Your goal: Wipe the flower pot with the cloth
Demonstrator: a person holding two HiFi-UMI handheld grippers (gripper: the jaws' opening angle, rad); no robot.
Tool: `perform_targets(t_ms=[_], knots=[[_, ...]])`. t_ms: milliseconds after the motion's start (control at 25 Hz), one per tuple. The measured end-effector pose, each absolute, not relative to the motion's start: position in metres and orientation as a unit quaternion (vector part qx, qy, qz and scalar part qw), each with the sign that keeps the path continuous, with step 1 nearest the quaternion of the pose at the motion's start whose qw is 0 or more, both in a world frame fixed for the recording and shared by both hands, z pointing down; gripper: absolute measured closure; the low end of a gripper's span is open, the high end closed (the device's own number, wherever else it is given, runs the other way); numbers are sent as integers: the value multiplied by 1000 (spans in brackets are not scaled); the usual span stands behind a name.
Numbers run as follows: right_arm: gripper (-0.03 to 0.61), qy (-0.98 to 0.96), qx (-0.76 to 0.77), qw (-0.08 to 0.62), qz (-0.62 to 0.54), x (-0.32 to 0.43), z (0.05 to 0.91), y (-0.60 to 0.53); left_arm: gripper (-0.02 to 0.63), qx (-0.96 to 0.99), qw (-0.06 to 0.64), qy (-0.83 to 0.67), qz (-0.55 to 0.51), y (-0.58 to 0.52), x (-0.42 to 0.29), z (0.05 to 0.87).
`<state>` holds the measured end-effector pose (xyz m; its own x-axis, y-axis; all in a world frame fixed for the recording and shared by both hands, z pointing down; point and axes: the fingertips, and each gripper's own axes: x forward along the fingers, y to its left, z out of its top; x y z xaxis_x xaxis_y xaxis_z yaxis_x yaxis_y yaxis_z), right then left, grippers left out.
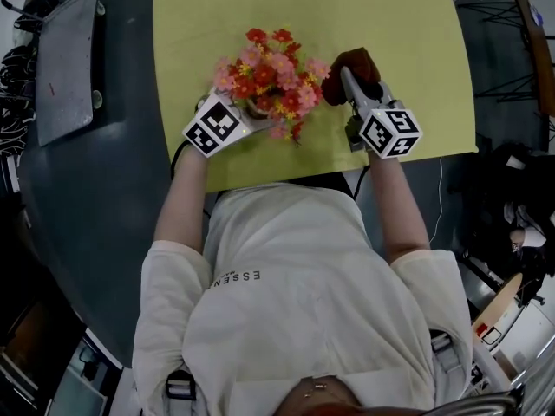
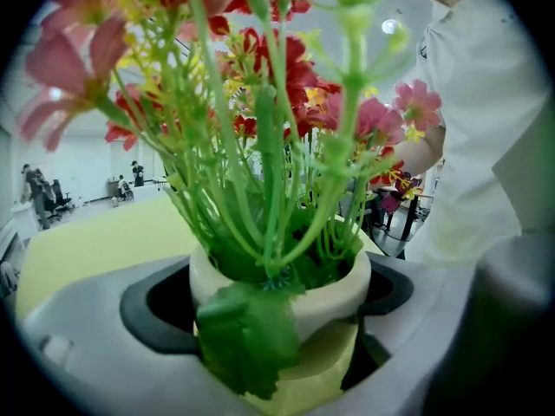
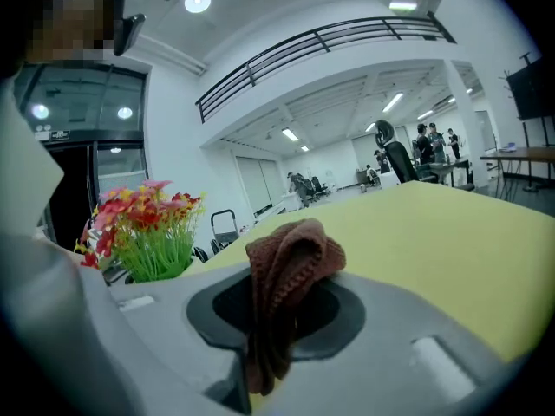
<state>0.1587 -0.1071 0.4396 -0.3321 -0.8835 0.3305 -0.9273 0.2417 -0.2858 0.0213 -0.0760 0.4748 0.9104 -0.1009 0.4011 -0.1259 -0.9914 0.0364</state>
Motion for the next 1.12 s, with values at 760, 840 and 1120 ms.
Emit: perform_targets(t_ms=[760,840,1120], knots=[[517,-769,587,79,239,177,454,-80,55,972,47,-23,230,-66,29,534],[517,-769,586,82,240,178,453,-79,55,973,52,-27,225,-67,29,532],[517,-766,591,85,237,162,442,-72,46,975,74,-91,187,-69,-8,504]])
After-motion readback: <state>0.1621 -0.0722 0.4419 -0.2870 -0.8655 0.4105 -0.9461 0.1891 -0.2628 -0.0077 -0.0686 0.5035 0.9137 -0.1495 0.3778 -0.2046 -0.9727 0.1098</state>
